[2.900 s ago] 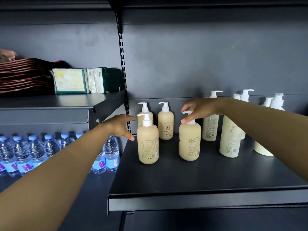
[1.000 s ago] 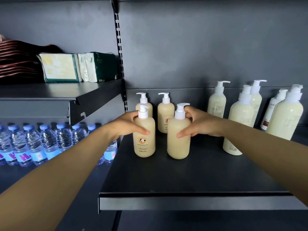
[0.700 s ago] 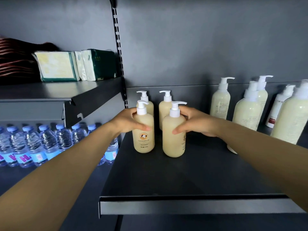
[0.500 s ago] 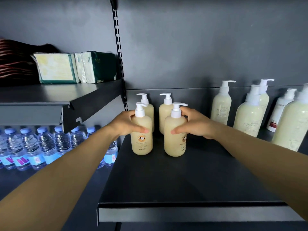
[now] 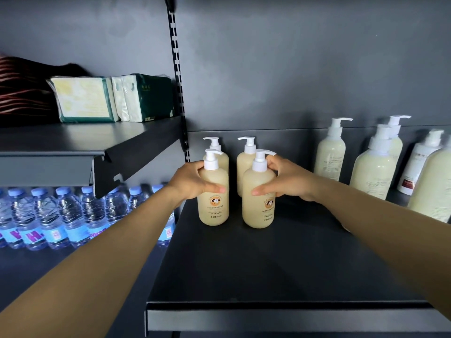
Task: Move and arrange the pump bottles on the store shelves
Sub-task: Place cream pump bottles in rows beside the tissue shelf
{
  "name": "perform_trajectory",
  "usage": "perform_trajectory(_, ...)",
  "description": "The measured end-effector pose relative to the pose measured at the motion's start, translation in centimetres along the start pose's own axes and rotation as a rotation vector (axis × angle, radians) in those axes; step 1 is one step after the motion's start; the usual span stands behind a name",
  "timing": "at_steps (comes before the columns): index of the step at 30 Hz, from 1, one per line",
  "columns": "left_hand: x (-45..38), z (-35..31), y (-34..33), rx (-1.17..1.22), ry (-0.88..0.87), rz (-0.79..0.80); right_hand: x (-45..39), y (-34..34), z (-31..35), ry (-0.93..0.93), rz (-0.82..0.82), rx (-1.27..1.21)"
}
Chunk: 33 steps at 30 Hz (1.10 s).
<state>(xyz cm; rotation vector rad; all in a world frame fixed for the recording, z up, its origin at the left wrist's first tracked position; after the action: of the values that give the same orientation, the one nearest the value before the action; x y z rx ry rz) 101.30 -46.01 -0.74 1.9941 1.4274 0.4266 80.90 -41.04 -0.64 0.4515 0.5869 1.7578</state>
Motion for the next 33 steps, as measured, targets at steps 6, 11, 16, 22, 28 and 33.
perform_trajectory(6, -0.37, 0.28, -0.01, -0.026, 0.002, -0.010, -0.39, -0.19, 0.21, -0.032, -0.190, 0.154)
perform_trajectory(11, -0.44, 0.49, -0.09, -0.033, 0.005, -0.015, 0.14, -0.63, 0.36, -0.020, -0.300, 0.199)
perform_trajectory(16, -0.58, 0.50, -0.13, -0.032, 0.000, -0.009, 0.24, -0.40, 0.30, -0.028, -0.254, 0.191)
perform_trajectory(22, -0.53, 0.41, -0.13, -0.023, -0.009, -0.008, -0.02, -0.13, 0.22, -0.048, -0.270, 0.219)
perform_trajectory(28, -0.49, 0.50, -0.15, -0.022, -0.008, -0.009, -0.11, -0.11, 0.20, -0.065, -0.271, 0.232)
perform_trajectory(33, -0.45, 0.43, -0.17, -0.034, 0.006, -0.006, 0.12, -0.13, 0.14, -0.073, -0.282, 0.228)
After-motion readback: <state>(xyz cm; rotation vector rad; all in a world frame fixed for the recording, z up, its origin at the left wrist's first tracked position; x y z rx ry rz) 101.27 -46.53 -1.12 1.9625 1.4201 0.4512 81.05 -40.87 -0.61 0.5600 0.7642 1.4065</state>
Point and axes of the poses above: each hand's wrist, its own x-axis away from the middle knuckle, its own y-axis out of the back of the hand, z = x × y, the point moved 7 cm from there along -x, towards the middle knuckle, and after that the axes turned 10 degrees about z, right-handed, at the moved point
